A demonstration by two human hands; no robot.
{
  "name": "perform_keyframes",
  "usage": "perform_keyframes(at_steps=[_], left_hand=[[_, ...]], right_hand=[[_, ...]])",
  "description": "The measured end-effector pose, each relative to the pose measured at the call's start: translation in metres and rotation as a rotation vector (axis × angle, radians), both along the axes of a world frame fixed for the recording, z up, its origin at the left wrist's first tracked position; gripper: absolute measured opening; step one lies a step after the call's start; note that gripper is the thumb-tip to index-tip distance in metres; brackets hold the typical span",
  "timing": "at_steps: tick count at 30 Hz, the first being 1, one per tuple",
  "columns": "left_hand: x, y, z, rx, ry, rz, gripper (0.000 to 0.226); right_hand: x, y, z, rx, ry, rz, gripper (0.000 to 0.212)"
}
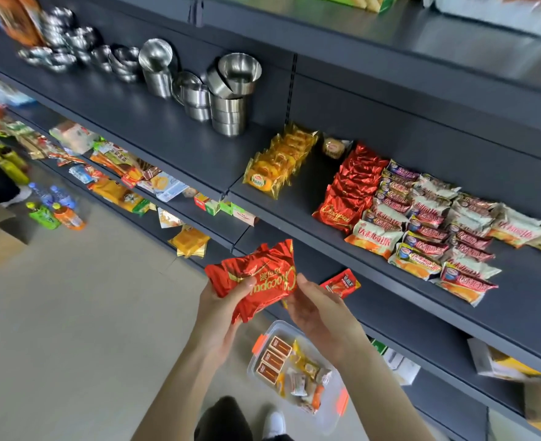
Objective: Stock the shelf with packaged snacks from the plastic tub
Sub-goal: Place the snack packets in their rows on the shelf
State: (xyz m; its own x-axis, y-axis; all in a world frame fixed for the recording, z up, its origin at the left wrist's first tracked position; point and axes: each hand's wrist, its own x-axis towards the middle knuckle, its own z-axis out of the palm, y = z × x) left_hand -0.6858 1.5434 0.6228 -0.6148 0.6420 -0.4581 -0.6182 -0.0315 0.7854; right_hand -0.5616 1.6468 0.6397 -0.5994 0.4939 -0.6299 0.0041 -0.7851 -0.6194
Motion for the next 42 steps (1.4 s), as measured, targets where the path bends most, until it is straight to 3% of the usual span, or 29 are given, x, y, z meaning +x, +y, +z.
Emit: perform_keyframes(at_steps=[4, 8, 13, 17, 20, 26, 30, 34, 36, 40, 42], left_hand=[[-0.025, 0.017, -0.005, -0.028, 0.004, -0.049, 0.049], [-0.058, 0.041, -0.013, -0.016, -0.041, -0.109, 0.046], [-0.098, 0.07, -0.014, -0.008, -0.05, -0.2, 0.039], [-0.12, 0.094, -0.014, 0.0, -0.067, -0.275, 0.024], [-0.132, 0.109, -0.012, 0.013, -0.036, -0.335, 0.028], [-0.141, 0.123, -0.013, -0.022, -0.001, -0.459, 0.02], [-0.148, 0.131, -0.013, -0.019, 0.006, -0.497, 0.021], [-0.155, 0.137, -0.018, -0.018, -0.018, -0.508, 0.025], [-0.158, 0.138, -0.021, -0.014, -0.026, -0.501, 0.031], [-0.162, 0.138, -0.022, 0.008, -0.027, -0.509, 0.069], [-0.162, 0.139, -0.024, -0.006, -0.02, -0.501, 0.05]], right_hand=[[-0.02, 0.017, -0.005, -0.164, 0.04, -0.023, 0.026], [-0.046, 0.031, -0.014, -0.108, 0.096, -0.058, 0.055], [-0.074, 0.041, -0.016, -0.008, 0.041, -0.268, 0.012], [-0.088, 0.044, -0.017, 0.222, -0.183, -0.402, 0.016], [-0.094, 0.046, -0.016, 0.291, -0.235, -0.496, 0.019], [-0.099, 0.057, -0.017, 0.146, -0.158, -0.366, 0.018], [-0.105, 0.056, -0.018, 0.001, 0.013, -0.51, 0.013], [-0.107, 0.056, -0.019, -0.058, 0.053, -0.528, 0.012], [-0.11, 0.057, -0.019, -0.088, 0.048, -0.527, 0.012], [-0.114, 0.058, -0.013, -0.173, 0.044, -0.544, 0.013], [-0.115, 0.058, -0.011, -0.237, 0.047, -0.587, 0.015]])
